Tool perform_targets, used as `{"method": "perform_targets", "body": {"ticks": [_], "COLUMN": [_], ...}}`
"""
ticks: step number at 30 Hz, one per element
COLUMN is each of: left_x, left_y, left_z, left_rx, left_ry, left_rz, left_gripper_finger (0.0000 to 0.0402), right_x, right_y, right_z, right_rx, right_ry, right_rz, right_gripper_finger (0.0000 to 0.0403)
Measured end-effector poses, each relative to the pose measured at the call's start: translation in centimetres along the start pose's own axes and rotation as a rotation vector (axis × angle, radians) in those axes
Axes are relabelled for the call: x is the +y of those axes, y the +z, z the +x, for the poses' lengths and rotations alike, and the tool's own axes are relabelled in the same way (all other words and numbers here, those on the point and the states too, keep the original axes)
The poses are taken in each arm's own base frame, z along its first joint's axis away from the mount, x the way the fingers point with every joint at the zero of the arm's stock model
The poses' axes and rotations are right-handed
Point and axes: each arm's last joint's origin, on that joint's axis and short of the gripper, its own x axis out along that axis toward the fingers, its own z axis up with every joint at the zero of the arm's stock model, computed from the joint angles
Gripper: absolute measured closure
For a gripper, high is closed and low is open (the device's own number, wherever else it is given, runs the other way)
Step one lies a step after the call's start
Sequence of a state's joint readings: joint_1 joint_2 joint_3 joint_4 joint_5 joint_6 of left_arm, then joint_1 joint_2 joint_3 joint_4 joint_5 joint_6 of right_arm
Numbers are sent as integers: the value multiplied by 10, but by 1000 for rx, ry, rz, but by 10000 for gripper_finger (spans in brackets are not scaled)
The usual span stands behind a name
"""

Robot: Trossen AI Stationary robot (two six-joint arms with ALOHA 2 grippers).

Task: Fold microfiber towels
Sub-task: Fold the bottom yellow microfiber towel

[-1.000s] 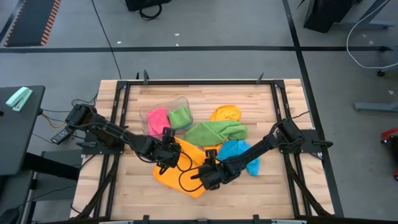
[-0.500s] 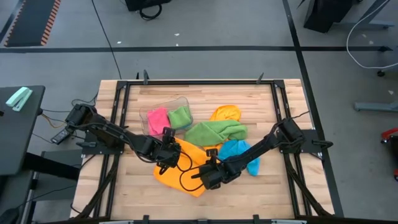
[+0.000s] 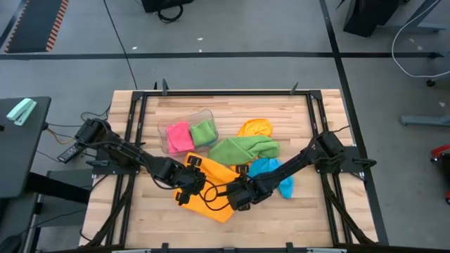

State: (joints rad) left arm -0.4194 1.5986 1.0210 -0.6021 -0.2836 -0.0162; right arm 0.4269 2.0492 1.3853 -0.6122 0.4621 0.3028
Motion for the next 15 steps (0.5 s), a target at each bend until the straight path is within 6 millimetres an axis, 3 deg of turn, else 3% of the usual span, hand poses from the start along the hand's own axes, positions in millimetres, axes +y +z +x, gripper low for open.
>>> {"method": "perform_targets", "body": {"ticks": [5,15], "left_x": [0,3], "left_y": [0,0], "left_z": [0,4], "left_rx": [4,11], "left_ry": [0,14], "left_rz": [0,-12], "left_gripper_finger": [230,230], "right_x": [-18,-54], "right_y": [5,1], "right_z": [-10,-11], "right_rx": [-6,113], "right_ry": [-19,-70], "right_rz": [63,143], "right_gripper_finger": [360,360]}}
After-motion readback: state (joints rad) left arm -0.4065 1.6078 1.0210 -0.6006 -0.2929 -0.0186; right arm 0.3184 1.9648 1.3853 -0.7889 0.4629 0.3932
